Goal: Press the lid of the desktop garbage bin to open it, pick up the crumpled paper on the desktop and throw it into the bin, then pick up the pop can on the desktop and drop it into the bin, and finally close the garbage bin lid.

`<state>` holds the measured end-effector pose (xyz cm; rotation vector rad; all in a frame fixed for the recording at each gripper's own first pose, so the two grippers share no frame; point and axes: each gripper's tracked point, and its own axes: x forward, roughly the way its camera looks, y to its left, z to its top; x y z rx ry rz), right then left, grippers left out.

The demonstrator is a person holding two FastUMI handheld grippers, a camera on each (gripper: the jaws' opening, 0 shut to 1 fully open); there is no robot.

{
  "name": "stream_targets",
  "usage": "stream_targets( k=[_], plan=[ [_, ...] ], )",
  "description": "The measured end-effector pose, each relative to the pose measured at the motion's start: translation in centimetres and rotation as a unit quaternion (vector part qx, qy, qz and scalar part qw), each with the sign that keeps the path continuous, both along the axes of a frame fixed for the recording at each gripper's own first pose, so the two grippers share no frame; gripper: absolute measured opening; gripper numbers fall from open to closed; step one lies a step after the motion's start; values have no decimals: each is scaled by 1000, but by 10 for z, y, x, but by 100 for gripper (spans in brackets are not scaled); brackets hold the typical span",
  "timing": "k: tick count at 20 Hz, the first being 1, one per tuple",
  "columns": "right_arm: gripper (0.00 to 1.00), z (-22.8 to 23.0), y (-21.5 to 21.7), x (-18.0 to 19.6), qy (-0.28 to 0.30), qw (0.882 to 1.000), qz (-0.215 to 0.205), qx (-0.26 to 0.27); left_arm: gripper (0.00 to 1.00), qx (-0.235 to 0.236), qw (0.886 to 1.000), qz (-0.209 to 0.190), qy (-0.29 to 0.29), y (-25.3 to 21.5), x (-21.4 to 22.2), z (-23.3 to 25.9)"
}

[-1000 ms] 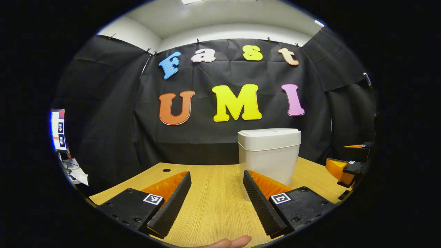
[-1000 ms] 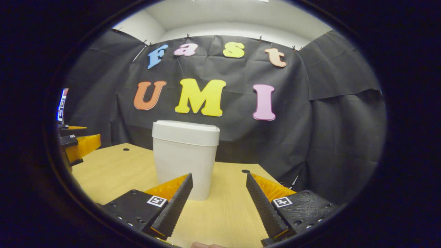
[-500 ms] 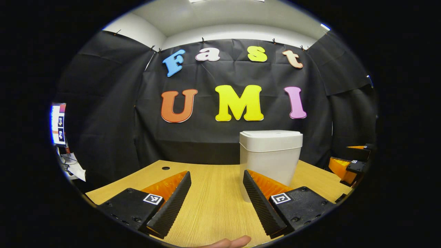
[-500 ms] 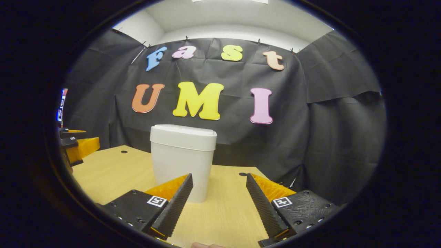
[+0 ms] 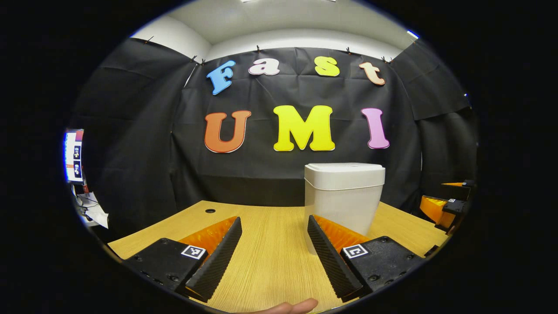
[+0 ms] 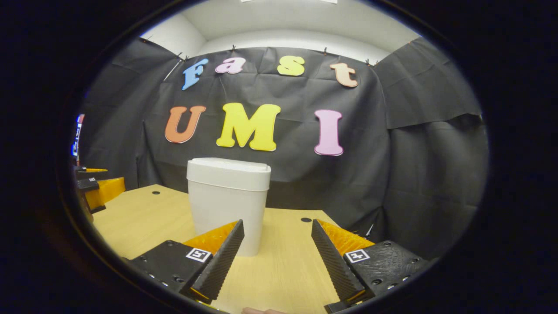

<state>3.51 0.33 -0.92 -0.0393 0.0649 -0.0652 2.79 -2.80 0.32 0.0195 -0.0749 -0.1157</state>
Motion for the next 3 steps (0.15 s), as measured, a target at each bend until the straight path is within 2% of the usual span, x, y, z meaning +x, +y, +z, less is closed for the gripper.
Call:
stream_targets(
  k=[3],
  plan=[
    [96, 7, -2, -2, -10, 1000, -1, -3, 98, 0, 1000, -2, 1, -2, 1, -1]
  ],
)
